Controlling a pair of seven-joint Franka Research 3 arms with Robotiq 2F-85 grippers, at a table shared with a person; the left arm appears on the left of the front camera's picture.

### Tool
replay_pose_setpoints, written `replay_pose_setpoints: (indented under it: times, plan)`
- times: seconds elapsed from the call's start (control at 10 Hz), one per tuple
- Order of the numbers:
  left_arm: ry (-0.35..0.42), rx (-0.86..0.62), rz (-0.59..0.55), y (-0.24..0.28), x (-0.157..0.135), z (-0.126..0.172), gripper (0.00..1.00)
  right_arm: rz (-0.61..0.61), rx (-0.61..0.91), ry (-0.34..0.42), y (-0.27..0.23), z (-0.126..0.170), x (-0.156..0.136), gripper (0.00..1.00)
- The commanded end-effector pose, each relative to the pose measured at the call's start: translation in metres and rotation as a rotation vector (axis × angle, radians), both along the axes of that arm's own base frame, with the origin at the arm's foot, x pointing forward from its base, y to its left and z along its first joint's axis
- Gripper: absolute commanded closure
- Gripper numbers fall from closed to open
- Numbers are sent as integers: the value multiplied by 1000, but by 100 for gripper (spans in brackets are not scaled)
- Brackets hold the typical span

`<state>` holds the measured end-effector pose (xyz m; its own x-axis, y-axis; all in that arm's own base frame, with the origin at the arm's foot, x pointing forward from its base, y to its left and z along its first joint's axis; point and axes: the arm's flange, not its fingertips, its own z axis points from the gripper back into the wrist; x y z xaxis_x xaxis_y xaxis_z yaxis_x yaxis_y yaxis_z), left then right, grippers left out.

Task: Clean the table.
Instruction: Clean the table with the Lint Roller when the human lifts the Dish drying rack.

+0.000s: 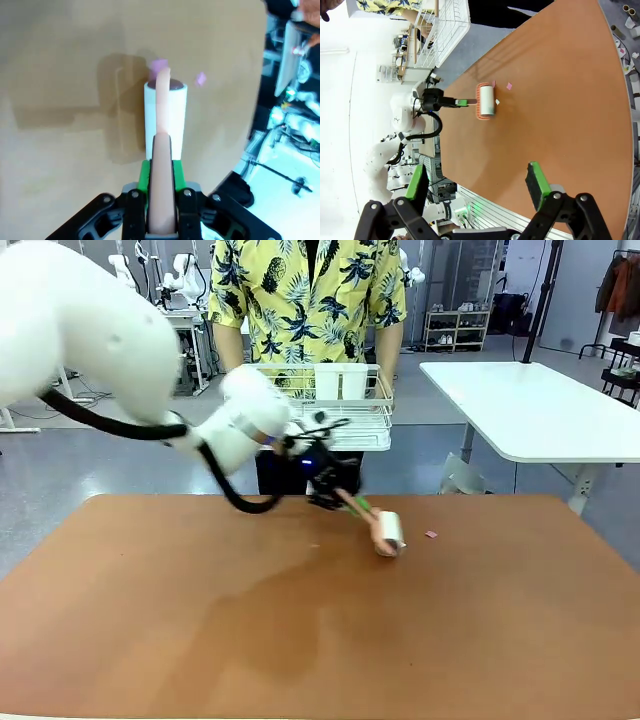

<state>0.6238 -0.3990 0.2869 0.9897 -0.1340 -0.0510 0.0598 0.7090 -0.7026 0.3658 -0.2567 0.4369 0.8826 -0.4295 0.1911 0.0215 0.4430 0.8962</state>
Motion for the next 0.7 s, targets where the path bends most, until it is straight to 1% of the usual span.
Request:
replay_pose_setpoints:
  times: [0.0,0.1,0.2,0.3,0.5,0.6]
  plan:
    - [14,89,79,-96,28,-48,79,0,13,-25,0,2,-1,0]
    - [20,74,109,-134,17,-57,79,0,13,-25,0,2,-1,0]
    - [18,83,38,-158,7,-65,79,0,13,-25,0,2,-1,0]
    - [19,75,40,-159,8,-64,79,0,13,-25,0,2,-1,0]
    - [13,48,94,-142,12,-46,79,0,13,-25,0,2,-1,0]
    - [32,27,88,-140,12,-35,79,0,13,-25,0,2,-1,0]
